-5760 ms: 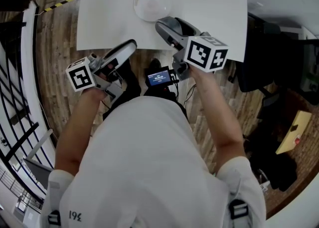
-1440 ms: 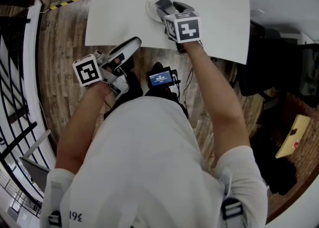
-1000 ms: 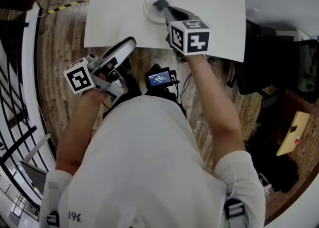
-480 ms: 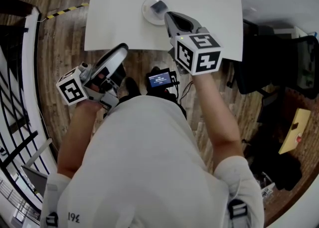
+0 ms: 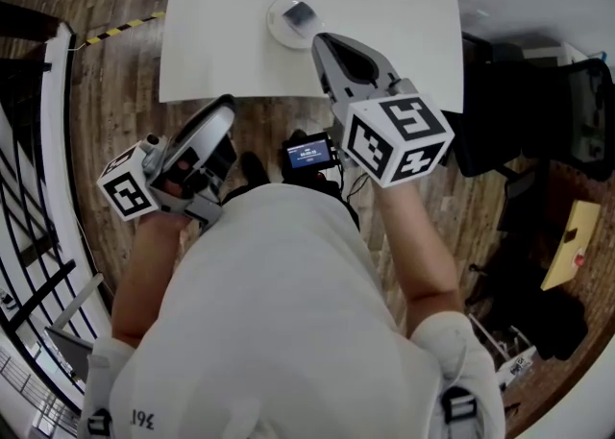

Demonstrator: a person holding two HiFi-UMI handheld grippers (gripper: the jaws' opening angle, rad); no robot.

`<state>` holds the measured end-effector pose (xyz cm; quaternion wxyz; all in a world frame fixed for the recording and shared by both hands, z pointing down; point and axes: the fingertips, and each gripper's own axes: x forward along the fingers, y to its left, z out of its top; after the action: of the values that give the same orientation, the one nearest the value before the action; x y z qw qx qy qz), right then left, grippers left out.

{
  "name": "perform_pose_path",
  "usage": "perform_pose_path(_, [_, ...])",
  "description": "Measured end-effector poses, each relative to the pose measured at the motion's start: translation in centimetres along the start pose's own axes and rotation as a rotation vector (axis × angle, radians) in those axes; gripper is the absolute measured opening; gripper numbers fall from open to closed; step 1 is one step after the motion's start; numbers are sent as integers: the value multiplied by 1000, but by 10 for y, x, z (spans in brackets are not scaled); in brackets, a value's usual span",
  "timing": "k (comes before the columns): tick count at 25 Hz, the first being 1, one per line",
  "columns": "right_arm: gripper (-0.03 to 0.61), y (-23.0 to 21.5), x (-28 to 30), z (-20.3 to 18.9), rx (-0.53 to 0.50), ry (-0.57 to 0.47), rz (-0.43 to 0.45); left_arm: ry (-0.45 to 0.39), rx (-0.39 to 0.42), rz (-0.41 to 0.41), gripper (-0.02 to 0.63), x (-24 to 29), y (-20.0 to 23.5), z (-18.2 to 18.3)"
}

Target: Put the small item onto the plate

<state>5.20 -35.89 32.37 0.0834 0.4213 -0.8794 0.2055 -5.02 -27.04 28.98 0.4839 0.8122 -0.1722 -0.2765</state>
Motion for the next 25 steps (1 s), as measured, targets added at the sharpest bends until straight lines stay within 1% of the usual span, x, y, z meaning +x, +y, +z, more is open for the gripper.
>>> perform_pose_path(2, [2,5,-9,5,66,-32,20,-8,-4,-11,110,-3,-6,1])
perform_pose_path(6, [2,17,-29,20,256,-103,100,-19,-2,-17,110,-10,-18,2])
perform_pose_path(8, [2,23,-38,28,307,-132,125,-18,7,-13,110,-14,-24,4])
perform_pose_path(10, [2,28,-45,34,296,-148,128,-25,15,-25,110,-16,-32,6])
perform_pose_path(14, [2,36,-54,39,232,-152,125,-15,37,-51,110,-15,-45,4])
perform_pose_path(18, [2,35,-56,39,210,-152,113,1,42,-76,110,-9,-51,3])
perform_pose_path(25, [0,31,-60,40,176,-163,87,25,35,-78,110,-7,-51,-3])
